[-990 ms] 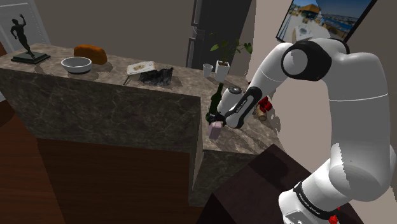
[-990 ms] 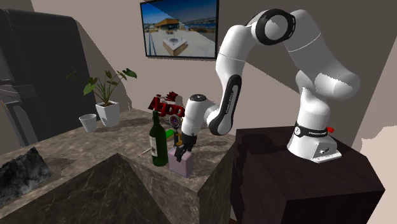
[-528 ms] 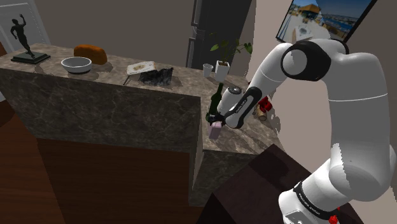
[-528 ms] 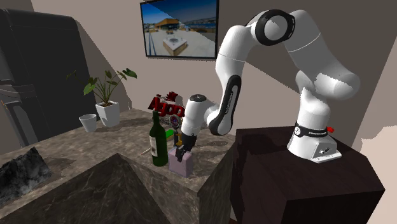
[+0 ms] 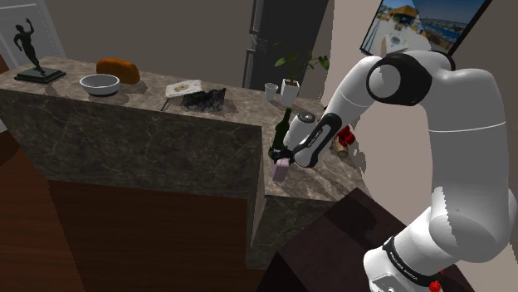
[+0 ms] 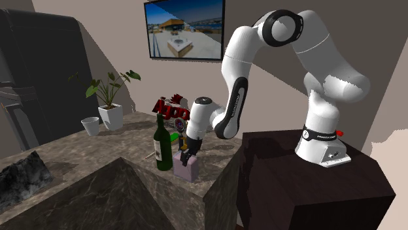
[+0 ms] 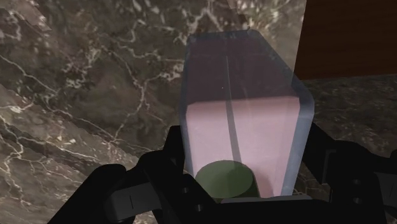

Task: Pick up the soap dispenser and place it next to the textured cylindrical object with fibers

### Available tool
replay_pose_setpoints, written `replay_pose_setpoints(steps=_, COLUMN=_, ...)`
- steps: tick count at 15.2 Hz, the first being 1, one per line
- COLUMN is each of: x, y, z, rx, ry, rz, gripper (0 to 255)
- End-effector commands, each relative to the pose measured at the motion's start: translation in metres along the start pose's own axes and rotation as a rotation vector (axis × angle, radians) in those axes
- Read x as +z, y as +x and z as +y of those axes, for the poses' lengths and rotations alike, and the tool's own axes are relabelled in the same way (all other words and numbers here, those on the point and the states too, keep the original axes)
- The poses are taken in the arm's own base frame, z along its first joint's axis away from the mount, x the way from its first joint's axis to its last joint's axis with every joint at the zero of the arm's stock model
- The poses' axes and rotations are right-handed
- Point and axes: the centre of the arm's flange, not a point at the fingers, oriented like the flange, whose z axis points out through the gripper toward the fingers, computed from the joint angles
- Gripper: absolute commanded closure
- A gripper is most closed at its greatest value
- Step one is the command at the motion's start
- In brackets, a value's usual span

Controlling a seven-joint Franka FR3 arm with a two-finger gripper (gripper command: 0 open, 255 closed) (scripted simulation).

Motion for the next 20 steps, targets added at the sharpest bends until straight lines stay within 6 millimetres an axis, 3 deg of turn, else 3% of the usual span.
replay_pose_setpoints(steps=1, x=0.0, y=0.0, z=0.0, rx=0.0, ry=0.0, rz=0.0, gripper=255)
replay_pose_setpoints(steps=20, x=-0.097, y=0.025, z=-0.001, rx=0.0, ry=0.0, rz=0.0, gripper=255)
